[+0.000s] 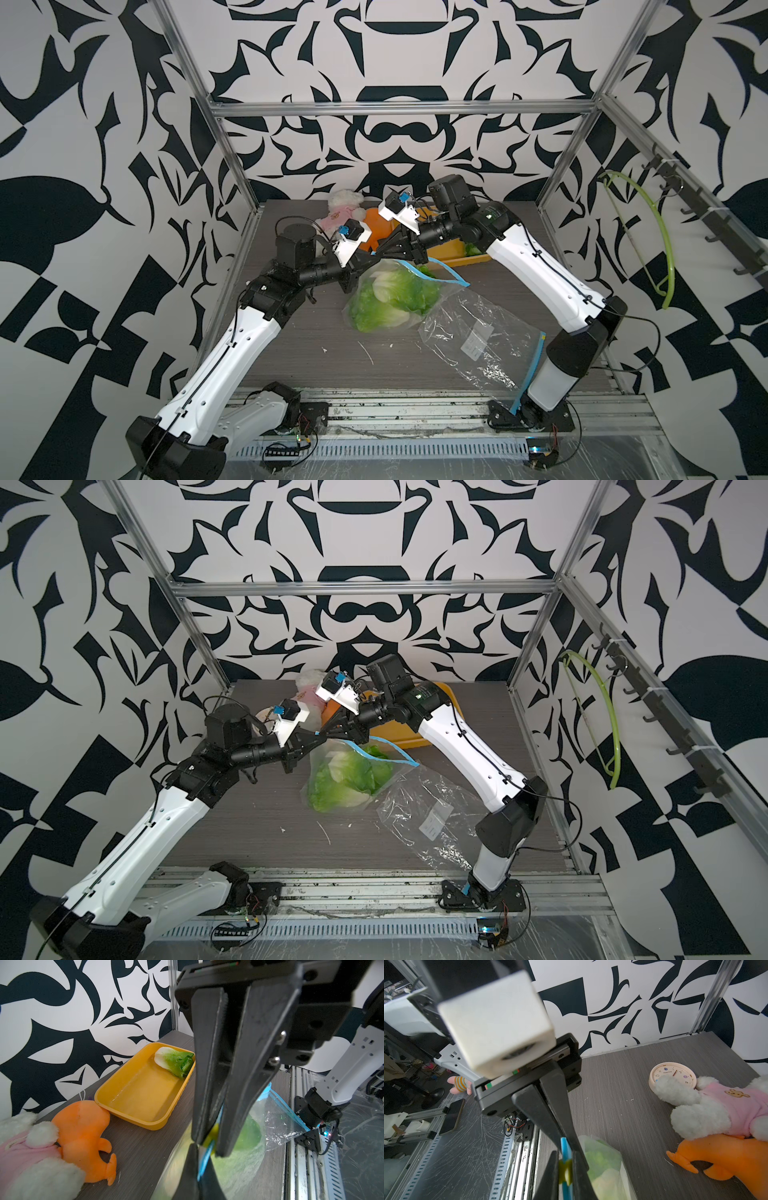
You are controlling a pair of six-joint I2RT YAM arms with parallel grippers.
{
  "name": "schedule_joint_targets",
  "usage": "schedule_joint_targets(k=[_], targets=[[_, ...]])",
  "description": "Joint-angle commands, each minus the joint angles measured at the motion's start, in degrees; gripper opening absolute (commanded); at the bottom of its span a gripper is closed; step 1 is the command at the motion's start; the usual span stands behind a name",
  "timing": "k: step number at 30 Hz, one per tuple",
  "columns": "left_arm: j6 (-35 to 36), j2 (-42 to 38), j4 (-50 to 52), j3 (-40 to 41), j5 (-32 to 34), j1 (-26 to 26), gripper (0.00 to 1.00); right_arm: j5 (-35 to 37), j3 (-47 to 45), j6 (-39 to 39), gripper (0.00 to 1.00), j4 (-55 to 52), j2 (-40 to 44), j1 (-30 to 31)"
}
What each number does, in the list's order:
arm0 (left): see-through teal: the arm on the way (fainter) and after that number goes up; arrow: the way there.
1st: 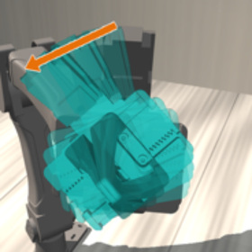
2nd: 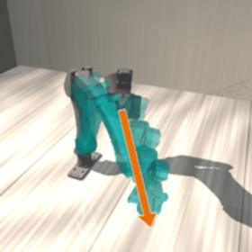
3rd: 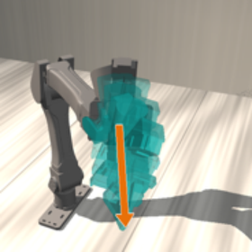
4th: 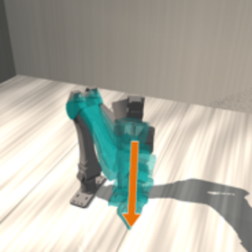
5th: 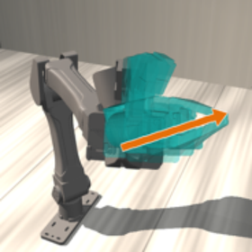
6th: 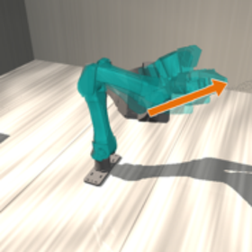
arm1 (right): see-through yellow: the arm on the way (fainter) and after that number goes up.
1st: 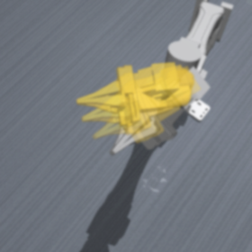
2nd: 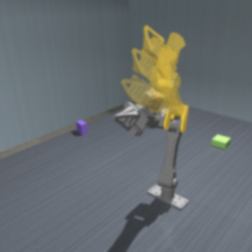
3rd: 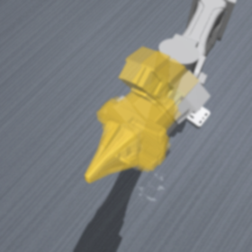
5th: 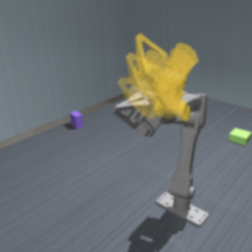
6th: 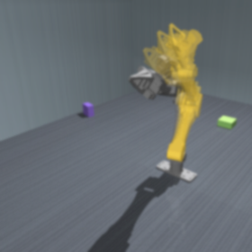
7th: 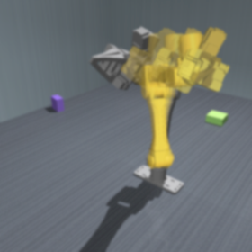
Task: Put the chinese cabbages into a zipper bag and zip it
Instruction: Zip the zipper on the zipper food storage bag.
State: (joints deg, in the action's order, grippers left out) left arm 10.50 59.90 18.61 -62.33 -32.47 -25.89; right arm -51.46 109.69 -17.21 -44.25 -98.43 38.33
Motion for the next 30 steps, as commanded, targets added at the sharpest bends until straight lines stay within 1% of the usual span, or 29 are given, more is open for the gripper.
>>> schedule_joint_targets(k=[1, 11, 18, 30], targets=[[0.0, -1.6, -0.9, -1.5, -0.1, 0.1, 0.0, -0.9, -0.5, 0.0, 0.1, 0.6, 2.4, -0.3], [-2.2, -3.1, -2.0, -1.2, -0.3, 0.1, 0.0, 0.7, -1.7, 0.3, 0.1, 0.7, 4.1, -0.4], [-2.6, -2.4, -2.3, -1.7, -1.8, 0.0, 0.0, -1.7, -1.1, 1.5, 0.25, 0.4, 2.7, -0.4], [-2.6, -1.9, -2.1, -2.4, -2.1, 0.0, 0.0, -3.6, -0.5, 2.1, 0.22, 2.4, 1.6, -0.4]])
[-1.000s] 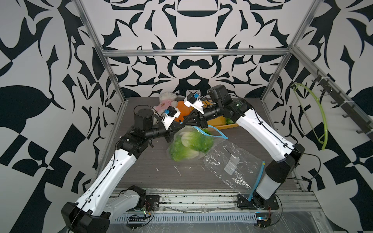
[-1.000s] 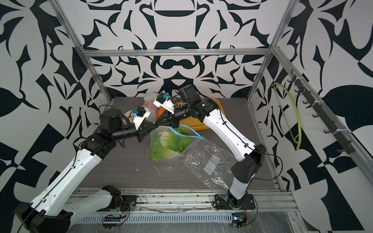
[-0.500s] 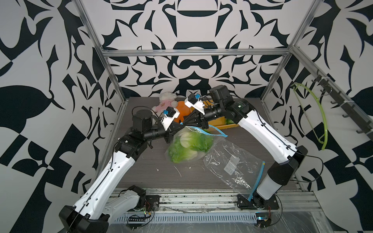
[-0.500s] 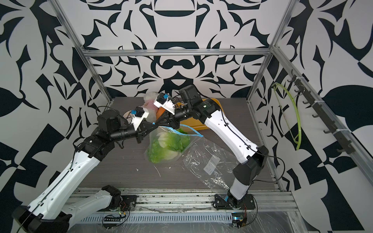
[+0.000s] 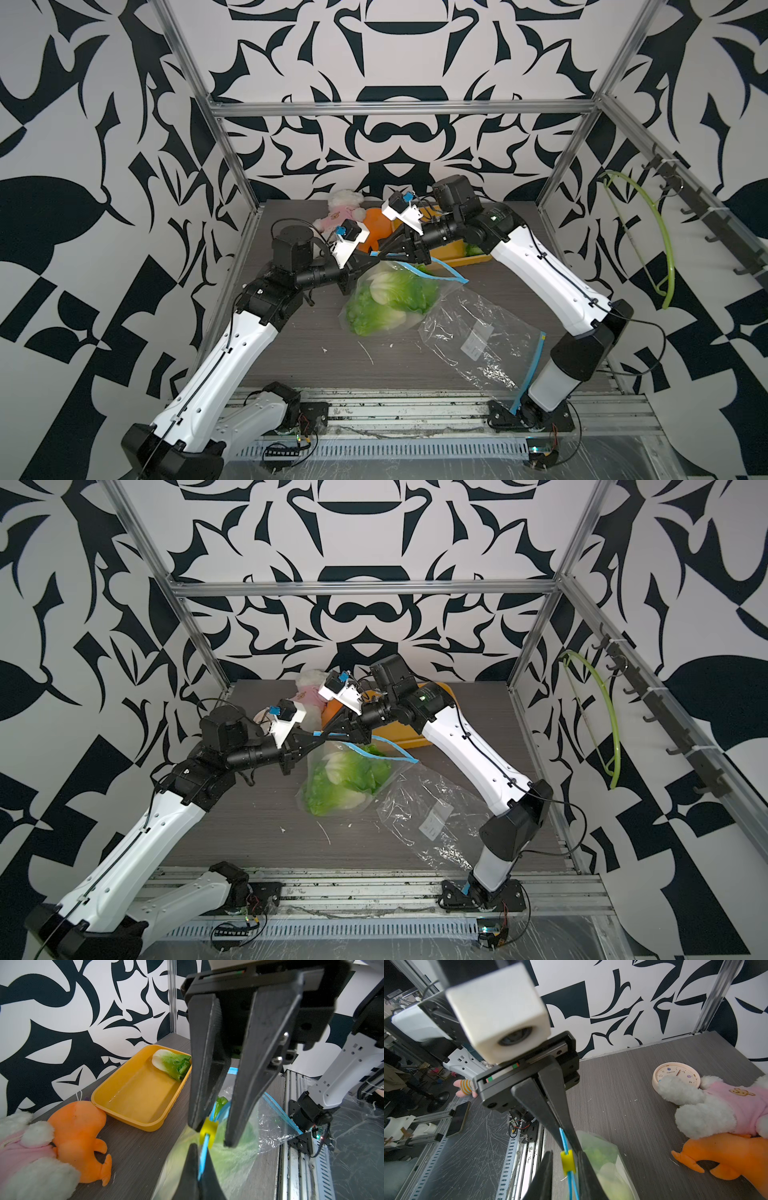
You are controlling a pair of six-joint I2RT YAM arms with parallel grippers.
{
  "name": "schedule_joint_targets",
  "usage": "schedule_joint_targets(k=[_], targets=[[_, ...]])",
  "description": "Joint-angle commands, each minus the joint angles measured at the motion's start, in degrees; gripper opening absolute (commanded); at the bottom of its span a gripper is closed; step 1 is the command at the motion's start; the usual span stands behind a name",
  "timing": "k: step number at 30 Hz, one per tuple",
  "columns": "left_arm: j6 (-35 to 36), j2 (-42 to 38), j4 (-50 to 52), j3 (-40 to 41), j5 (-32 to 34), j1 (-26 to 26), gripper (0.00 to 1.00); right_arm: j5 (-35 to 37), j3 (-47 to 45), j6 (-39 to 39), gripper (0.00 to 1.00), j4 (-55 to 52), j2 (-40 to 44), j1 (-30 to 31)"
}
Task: Put the chinese cabbages into a zipper bag and zip it
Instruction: Zip the zipper on the zipper food storage bag.
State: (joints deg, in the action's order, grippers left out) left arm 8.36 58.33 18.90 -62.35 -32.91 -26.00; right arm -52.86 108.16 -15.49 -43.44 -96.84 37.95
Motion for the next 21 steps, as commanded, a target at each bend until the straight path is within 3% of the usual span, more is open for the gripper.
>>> schedule_joint_targets(k=[1, 11, 21], targets=[[-0.5, -0.4, -2.3, -2.5, -1.9, 0.2, 0.0, -2.3, 1.1, 0.4, 0.21, 1.6, -0.2, -0.1], [-0.5, -0.3, -1.9, -2.8, -1.4, 0.2, 0.0, -2.3, 1.1, 0.7, 0.1, 2.3, -0.3, -0.2], [-2.5, -1.9, -1.6, -3.0, 1.9, 0.2, 0.0, 0.0, -2.1, 1.1, 0.06, 3.3, 2.8, -0.9]])
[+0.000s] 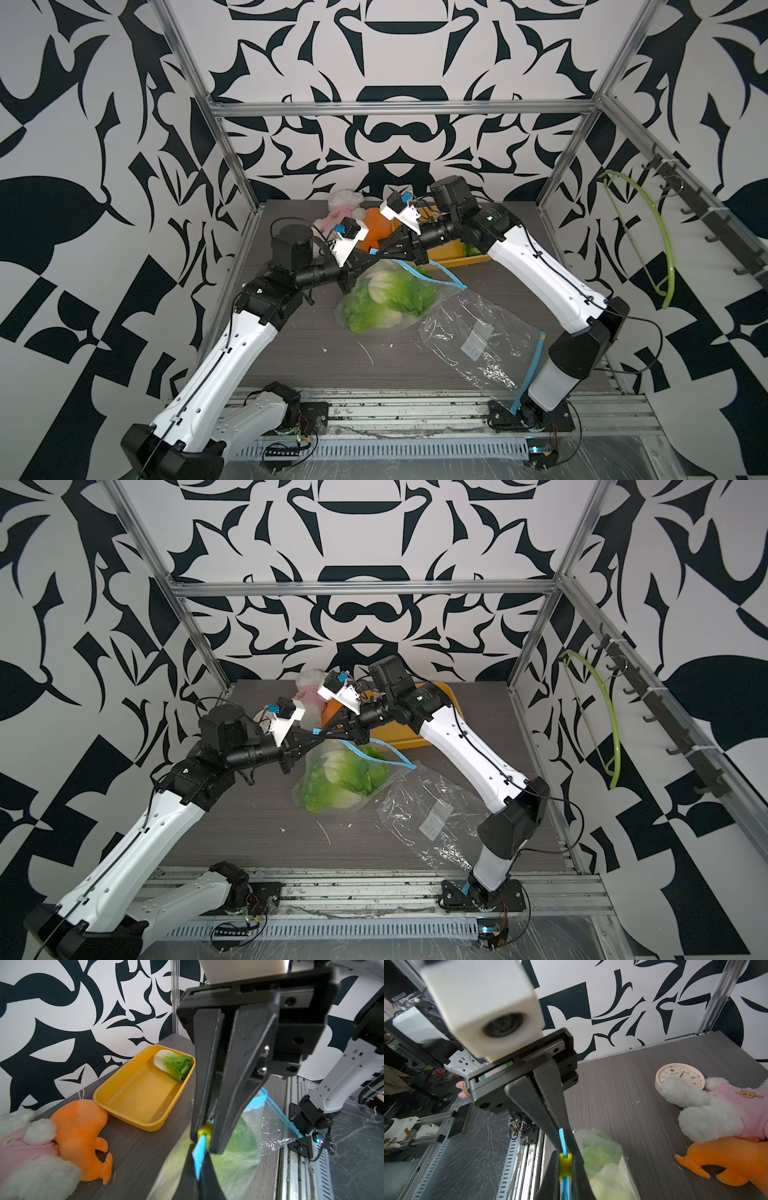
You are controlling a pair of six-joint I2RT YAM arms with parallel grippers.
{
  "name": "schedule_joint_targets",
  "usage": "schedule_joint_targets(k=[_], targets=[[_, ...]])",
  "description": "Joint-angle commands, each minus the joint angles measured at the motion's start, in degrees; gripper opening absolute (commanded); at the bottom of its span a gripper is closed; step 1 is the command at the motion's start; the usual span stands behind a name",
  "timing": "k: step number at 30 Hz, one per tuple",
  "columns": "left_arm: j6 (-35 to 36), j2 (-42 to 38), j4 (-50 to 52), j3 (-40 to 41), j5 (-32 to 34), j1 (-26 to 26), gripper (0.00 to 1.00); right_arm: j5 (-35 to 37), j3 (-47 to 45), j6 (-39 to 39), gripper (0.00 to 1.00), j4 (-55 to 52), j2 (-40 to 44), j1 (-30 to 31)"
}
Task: Put the chinese cabbages into a zipper bag and zip it
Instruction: Zip the zipper on the zipper food storage bag.
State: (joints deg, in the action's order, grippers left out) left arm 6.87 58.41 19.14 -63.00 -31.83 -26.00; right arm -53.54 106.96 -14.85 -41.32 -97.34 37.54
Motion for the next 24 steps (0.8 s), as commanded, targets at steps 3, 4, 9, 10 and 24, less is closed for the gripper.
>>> schedule_joint_targets(k=[3, 4, 9, 10, 24], targets=[[-1.3, -2.2, -1.3, -2.7, 1.9, 0.2, 0.0, 0.7, -2.0, 0.7, 0.06, 1.6, 4.4, -1.1], [-1.4, -2.3, -1.3, -2.7, 1.9, 0.2, 0.0, 0.7, -2.6, 1.1, 0.06, 2.2, 4.9, -1.3], [-1.9, -2.7, -1.4, -2.7, 3.1, 0.2, 0.0, 0.9, -3.8, 1.8, 0.05, 2.8, 6.0, -2.3], [-2.0, -2.9, -1.3, -2.6, 3.7, 0.3, 0.0, 0.9, -4.1, 1.8, 0.05, 2.8, 6.3, -2.4], [-4.3, -4.6, -0.2, -2.7, 13.4, 1.5, 0.0, 3.8, -7.3, 2.2, 0.05, 2.0, 9.2, -4.5]])
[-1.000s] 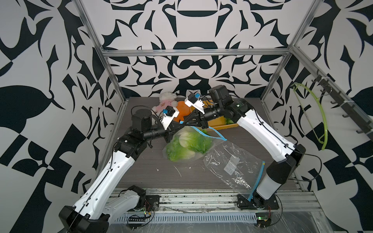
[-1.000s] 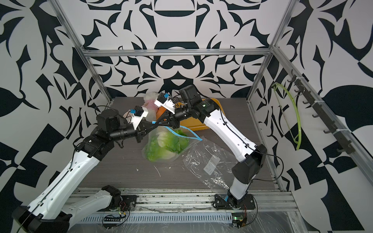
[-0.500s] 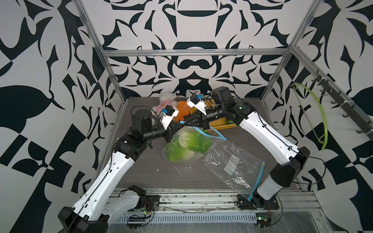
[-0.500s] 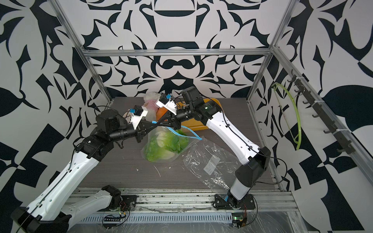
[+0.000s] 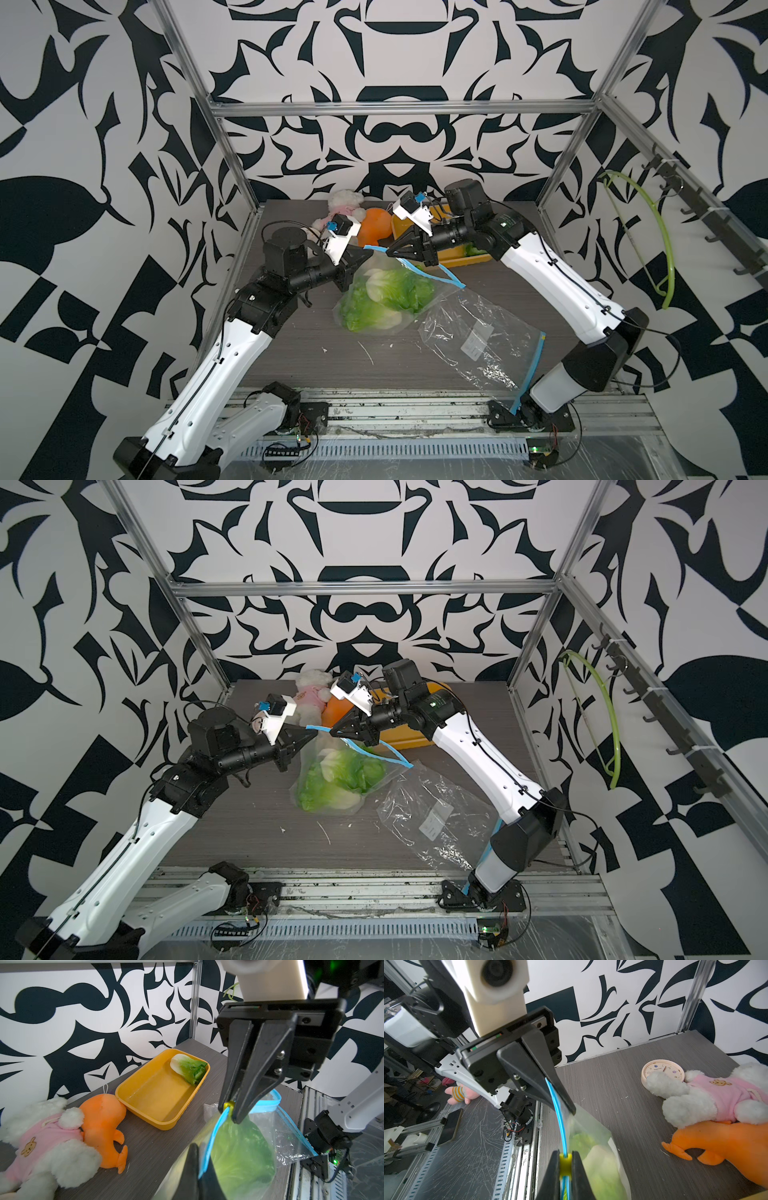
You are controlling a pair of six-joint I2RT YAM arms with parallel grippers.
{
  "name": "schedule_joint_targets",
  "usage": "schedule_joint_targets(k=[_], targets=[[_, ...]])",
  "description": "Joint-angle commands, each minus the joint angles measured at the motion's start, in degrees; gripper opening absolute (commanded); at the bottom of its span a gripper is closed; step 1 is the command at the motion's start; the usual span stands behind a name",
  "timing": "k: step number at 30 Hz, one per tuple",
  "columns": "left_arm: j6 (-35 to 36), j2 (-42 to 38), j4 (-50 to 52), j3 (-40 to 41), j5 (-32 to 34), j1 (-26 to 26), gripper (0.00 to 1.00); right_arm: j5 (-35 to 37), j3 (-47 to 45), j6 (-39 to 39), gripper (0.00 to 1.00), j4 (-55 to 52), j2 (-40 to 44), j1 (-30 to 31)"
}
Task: Put the chinese cabbages into a zipper bag and zip it
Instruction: Zip the zipper on the zipper food storage bag.
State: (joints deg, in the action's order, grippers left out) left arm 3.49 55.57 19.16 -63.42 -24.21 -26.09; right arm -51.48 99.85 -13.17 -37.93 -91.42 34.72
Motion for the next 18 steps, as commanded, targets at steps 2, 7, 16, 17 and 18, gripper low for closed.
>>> schedule_joint_targets(k=[2, 7, 16, 17, 18], targets=[[-1.0, -2.0, -0.1, -2.2, 6.8, 1.7, 0.0, 2.2, -0.9, 0.5, 0.04, -1.7, 3.8, -2.1], [-1.4, -2.3, 0.5, -2.1, 9.2, 2.0, 0.0, 2.9, -2.0, 0.5, 0.04, -2.8, 4.7, -2.8], [-1.3, -3.2, 2.2, -2.6, 12.9, 2.4, 0.0, 4.7, -3.7, 0.6, 0.03, -4.1, 6.5, -3.9], [-1.3, -3.3, 2.4, -2.6, 13.5, 2.5, 0.0, 5.1, -3.9, 0.5, 0.03, -4.4, 6.5, -4.0], [-1.3, -3.3, 2.5, -2.7, 14.0, 2.6, 0.0, 5.2, -4.1, 0.6, 0.03, -4.6, 6.7, -4.0]])
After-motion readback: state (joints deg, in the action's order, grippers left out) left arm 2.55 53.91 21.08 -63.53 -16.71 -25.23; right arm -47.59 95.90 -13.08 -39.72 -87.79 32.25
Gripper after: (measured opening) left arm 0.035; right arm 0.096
